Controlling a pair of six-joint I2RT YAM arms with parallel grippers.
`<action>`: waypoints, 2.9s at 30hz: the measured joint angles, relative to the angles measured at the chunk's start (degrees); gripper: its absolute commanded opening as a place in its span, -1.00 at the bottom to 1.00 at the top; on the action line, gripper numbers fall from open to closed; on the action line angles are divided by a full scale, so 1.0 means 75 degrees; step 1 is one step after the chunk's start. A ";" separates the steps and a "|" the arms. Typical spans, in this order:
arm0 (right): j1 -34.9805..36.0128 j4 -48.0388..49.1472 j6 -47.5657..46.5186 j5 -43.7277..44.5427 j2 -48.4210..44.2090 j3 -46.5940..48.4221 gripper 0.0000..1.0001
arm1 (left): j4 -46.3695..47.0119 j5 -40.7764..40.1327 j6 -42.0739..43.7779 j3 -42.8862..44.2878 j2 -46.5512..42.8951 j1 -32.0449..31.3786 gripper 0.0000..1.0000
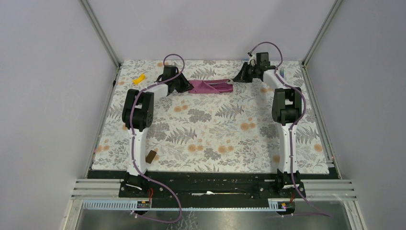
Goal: Fold the napkin into a case and place the utensils inside
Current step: Insert the spoon into the folded napkin, then move the fork to the corner of the board.
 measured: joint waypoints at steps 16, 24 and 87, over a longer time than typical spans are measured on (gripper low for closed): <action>0.0513 -0.0082 0.0452 0.0035 0.0688 0.1090 -1.00 | 0.0041 0.0003 0.0093 0.0032 0.0050 0.0006 -0.58; 0.0752 -0.0093 0.0857 0.0041 0.0915 0.1268 -1.00 | 0.0061 0.0006 0.0181 0.0052 0.0082 0.0006 -0.58; -0.1918 -0.3206 -0.3418 0.4683 0.1177 0.2716 -0.82 | -0.0481 0.2419 0.1233 -0.3681 -0.5251 -0.0516 -0.09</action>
